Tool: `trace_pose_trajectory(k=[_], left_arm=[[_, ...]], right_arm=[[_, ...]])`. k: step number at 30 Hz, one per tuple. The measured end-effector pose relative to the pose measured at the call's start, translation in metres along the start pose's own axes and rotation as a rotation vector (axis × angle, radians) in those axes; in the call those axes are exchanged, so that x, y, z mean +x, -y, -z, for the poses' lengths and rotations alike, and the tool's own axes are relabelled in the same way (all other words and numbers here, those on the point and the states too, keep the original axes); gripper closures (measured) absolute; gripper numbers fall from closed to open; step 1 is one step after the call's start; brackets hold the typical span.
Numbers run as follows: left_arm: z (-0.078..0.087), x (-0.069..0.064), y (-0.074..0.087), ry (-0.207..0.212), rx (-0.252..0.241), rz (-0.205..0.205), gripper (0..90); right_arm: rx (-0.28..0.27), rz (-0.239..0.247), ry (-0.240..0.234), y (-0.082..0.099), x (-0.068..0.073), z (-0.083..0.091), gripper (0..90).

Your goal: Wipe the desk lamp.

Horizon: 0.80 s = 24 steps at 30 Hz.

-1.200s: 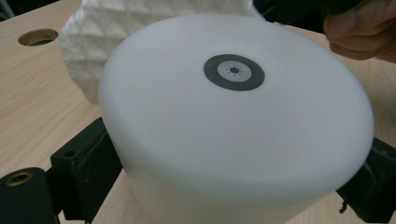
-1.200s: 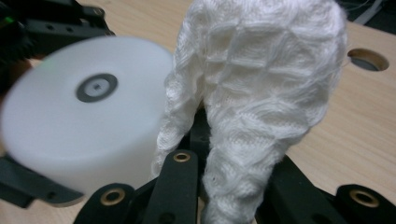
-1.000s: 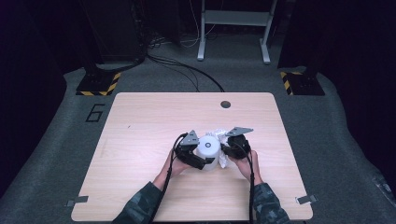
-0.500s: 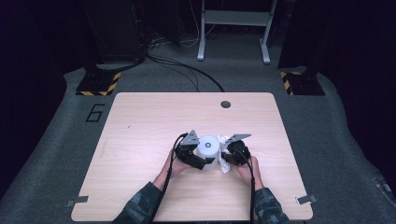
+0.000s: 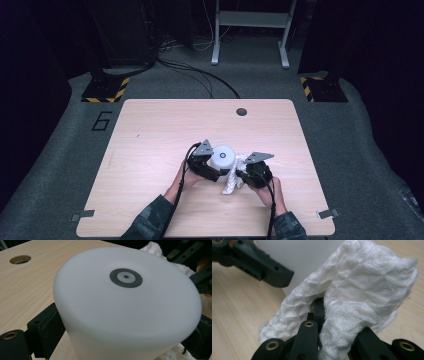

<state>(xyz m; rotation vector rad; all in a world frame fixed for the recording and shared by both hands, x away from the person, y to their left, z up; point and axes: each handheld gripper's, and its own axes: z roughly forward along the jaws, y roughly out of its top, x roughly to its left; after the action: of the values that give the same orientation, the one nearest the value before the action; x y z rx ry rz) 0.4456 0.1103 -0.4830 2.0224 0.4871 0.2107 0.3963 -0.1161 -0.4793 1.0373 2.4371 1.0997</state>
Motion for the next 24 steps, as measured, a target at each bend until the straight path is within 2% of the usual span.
trace_pose_trajectory(k=[7, 12, 13, 14, 18, 24], left_arm=[[0.000, 0.000, 0.000, 0.000, 0.000, 0.000, 7.5], [0.000, 0.000, 0.000, -0.001, 0.000, 0.000, 7.5], [0.000, 0.000, 0.000, 0.000, 0.002, 0.000, 7.5], [0.000, 0.000, 0.000, 0.001, 0.002, -0.001, 7.5], [0.000, 0.000, 0.000, 0.001, 0.002, -0.002, 7.5], [-0.001, 0.000, 0.000, 0.001, -0.002, 0.001, 7.2]], right_arm=[[-0.006, -0.009, -0.044, 0.012, 0.014, -0.004, 82.9], [0.000, 0.001, -0.058, 0.013, 0.015, -0.006, 82.8], [-0.003, 0.014, -0.051, 0.013, 0.013, -0.005, 82.8], [-0.017, 0.006, -0.037, 0.013, 0.013, -0.005, 82.9], [-0.033, -0.044, 0.018, 0.011, 0.005, -0.001, 82.9], [-0.030, -0.032, 0.047, 0.008, 0.004, 0.000, 82.9]])
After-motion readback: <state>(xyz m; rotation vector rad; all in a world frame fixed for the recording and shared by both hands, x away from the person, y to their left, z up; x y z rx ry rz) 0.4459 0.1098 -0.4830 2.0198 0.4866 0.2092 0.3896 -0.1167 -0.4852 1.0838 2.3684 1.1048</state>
